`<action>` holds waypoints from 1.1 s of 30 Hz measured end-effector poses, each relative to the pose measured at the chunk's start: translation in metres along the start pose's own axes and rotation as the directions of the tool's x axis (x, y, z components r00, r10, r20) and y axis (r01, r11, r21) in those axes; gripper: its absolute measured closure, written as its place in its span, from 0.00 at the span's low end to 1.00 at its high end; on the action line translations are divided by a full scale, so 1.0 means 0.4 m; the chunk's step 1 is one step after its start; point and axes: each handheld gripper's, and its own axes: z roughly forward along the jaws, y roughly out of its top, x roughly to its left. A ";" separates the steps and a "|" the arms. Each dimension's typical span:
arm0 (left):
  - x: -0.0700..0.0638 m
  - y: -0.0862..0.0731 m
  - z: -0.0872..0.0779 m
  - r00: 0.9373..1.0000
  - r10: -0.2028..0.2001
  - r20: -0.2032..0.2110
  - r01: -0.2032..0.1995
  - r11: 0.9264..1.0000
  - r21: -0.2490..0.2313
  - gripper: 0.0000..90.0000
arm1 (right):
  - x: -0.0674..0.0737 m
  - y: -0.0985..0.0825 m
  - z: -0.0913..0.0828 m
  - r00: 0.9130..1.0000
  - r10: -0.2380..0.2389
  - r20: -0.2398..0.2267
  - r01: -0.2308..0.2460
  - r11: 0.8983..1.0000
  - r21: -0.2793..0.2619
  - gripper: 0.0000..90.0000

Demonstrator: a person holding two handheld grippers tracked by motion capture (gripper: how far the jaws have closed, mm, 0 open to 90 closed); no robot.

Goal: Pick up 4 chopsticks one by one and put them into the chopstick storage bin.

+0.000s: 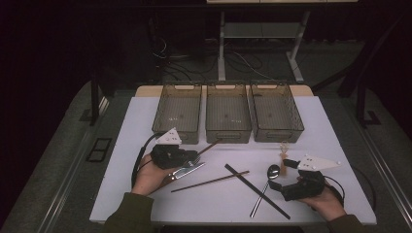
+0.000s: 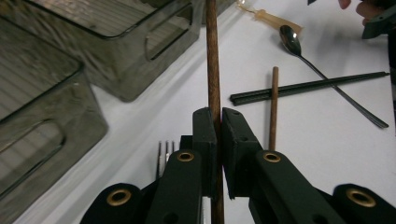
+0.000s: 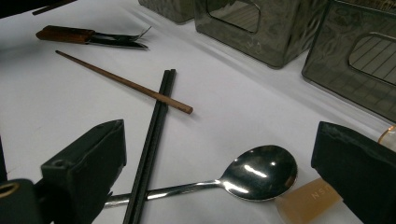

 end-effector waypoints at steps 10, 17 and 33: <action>0.030 -0.001 -0.021 0.997 -0.008 -0.077 0.008 1.000 0.008 0.94 | 0.000 0.000 0.001 1.000 0.000 0.001 0.000 1.000 0.002 0.04; 0.051 0.009 -0.027 0.993 -0.013 -0.116 0.014 1.000 0.001 0.94 | -0.001 0.000 0.002 1.000 0.003 0.001 -0.003 1.000 0.004 0.04; 0.115 0.044 -0.035 0.989 -0.066 -0.134 0.060 0.997 -0.043 0.94 | -0.004 0.000 0.002 1.000 0.002 0.005 -0.002 1.000 -0.001 0.04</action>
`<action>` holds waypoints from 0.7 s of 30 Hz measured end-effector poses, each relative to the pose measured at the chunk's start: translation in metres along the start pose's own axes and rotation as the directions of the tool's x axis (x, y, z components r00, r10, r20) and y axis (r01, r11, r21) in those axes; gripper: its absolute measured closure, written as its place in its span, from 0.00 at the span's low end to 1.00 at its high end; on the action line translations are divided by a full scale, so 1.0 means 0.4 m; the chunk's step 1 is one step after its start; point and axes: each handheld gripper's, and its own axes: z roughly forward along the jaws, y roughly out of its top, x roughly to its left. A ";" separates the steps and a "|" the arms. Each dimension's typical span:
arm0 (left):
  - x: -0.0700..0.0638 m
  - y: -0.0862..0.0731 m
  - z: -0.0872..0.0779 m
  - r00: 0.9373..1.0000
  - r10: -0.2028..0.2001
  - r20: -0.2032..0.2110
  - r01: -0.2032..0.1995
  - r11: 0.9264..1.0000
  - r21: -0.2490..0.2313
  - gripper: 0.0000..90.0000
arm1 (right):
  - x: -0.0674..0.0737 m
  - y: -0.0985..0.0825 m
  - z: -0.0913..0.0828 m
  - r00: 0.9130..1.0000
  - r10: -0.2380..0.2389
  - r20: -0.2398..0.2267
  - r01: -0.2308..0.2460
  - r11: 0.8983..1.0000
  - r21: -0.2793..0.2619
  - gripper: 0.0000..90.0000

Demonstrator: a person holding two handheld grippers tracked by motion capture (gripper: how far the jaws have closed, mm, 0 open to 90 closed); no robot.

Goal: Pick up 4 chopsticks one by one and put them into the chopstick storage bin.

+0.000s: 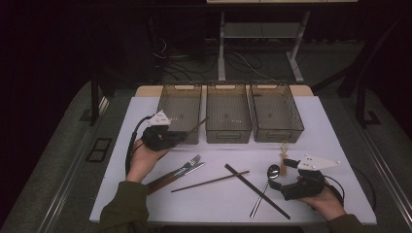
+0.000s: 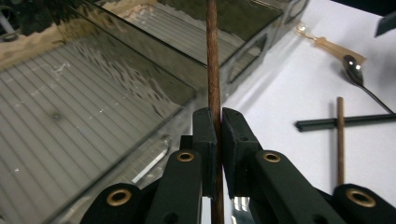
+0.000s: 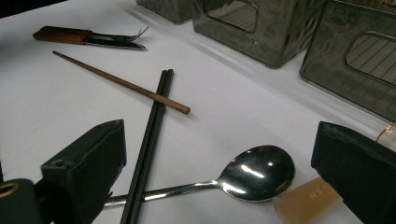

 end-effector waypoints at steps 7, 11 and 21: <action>0.034 0.038 0.001 1.000 -0.007 -0.026 0.007 1.000 -0.017 0.94 | 0.000 -0.001 -0.001 1.000 0.004 -0.002 -0.004 1.000 0.000 0.04; 0.055 0.062 0.002 0.999 -0.010 -0.046 0.010 1.000 -0.014 0.94 | 0.000 -0.001 -0.001 1.000 0.003 -0.002 -0.003 1.000 -0.003 0.04; 0.117 0.114 0.019 0.995 -0.044 -0.085 0.042 0.999 -0.018 0.94 | 0.000 0.000 -0.004 1.000 0.016 -0.006 -0.016 1.000 -0.011 0.04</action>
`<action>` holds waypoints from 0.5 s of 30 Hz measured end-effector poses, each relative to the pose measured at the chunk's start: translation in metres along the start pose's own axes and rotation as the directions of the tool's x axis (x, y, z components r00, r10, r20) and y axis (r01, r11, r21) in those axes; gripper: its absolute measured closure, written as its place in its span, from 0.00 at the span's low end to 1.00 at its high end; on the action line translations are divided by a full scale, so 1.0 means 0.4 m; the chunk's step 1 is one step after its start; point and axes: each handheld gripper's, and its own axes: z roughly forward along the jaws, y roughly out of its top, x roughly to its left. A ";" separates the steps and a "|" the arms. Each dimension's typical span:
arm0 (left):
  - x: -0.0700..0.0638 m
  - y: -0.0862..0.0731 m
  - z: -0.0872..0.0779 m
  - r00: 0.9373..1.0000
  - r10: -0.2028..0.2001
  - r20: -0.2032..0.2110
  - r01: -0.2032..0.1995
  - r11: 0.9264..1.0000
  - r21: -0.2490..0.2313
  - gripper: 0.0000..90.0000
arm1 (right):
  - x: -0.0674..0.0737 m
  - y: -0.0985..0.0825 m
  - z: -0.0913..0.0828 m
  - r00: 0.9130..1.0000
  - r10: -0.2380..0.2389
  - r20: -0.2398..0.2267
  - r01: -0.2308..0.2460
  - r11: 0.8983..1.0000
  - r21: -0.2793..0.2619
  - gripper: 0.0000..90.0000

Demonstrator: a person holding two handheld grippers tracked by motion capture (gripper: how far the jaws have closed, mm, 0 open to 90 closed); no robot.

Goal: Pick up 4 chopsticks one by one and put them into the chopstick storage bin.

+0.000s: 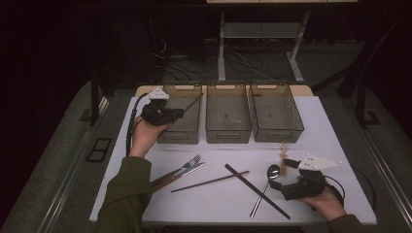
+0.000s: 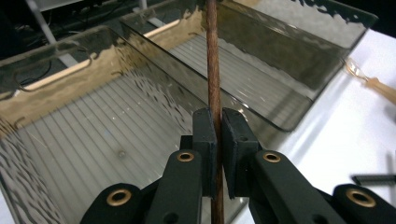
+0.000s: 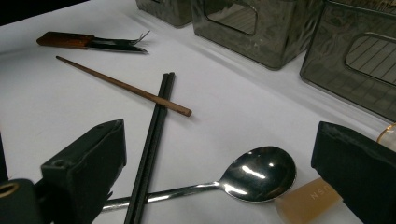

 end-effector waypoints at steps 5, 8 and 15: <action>0.022 0.032 0.011 1.000 -0.011 -0.023 0.011 1.000 -0.004 0.94 | 0.000 0.000 -0.002 1.000 0.001 -0.002 -0.001 1.000 -0.008 0.04; 0.037 0.053 0.019 0.999 -0.010 -0.037 0.010 1.000 -0.002 0.94 | 0.000 0.000 -0.003 1.000 0.000 -0.004 0.000 1.000 -0.009 0.04; 0.070 0.090 0.050 0.997 -0.047 -0.060 0.044 0.998 -0.040 0.94 | -0.002 0.000 -0.004 1.000 0.003 -0.004 -0.003 1.000 -0.014 0.04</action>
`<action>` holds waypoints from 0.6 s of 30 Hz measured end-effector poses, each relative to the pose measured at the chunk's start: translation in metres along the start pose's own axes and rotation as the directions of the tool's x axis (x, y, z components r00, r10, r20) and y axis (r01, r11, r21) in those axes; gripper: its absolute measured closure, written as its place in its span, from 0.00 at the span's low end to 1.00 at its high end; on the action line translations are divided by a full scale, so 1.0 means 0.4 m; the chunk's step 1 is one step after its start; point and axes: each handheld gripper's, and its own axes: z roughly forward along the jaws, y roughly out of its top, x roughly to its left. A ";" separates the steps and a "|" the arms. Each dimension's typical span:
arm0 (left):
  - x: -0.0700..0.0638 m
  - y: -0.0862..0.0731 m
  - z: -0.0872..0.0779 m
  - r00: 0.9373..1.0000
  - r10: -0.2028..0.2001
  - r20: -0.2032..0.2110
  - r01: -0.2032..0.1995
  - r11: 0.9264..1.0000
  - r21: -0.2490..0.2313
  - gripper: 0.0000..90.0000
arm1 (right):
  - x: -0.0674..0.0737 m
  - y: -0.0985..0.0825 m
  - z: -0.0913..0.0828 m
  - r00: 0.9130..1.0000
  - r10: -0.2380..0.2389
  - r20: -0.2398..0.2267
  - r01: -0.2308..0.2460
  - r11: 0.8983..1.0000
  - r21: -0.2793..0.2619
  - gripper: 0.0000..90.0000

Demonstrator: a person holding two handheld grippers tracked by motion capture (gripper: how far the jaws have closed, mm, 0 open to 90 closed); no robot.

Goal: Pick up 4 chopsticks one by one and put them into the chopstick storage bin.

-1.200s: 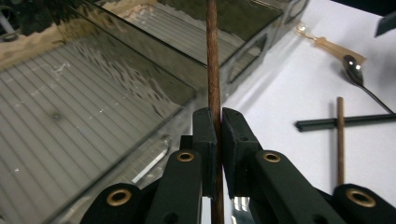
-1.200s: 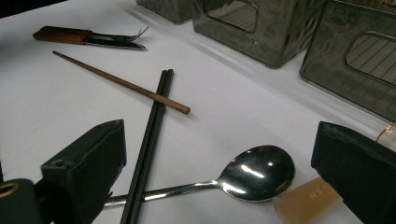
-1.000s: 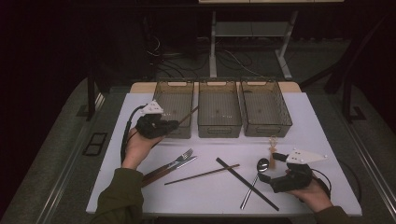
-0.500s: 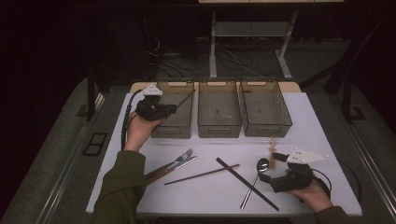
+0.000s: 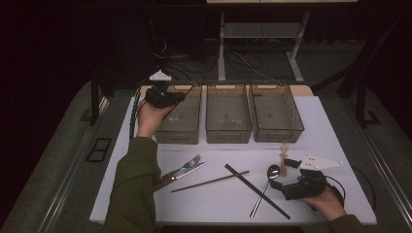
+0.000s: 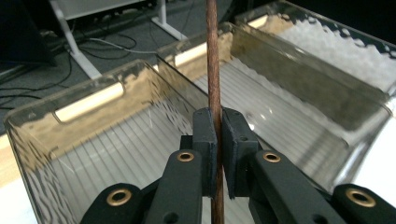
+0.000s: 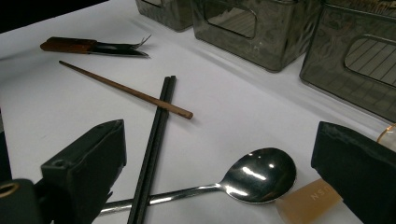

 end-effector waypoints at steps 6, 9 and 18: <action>0.015 0.011 0.028 1.000 -0.012 -0.019 0.011 1.000 -0.026 0.94 | 0.000 -0.001 -0.002 1.000 0.007 -0.001 -0.007 1.000 0.001 0.04; 0.022 0.005 0.041 1.000 -0.007 -0.023 0.006 0.999 -0.035 0.94 | 0.001 -0.001 -0.002 1.000 0.007 -0.002 -0.007 1.000 -0.001 0.04; 0.052 -0.031 0.057 0.996 -0.030 -0.080 0.024 0.997 -0.080 0.94 | -0.003 -0.003 -0.003 1.000 0.010 0.000 -0.010 1.000 -0.002 0.04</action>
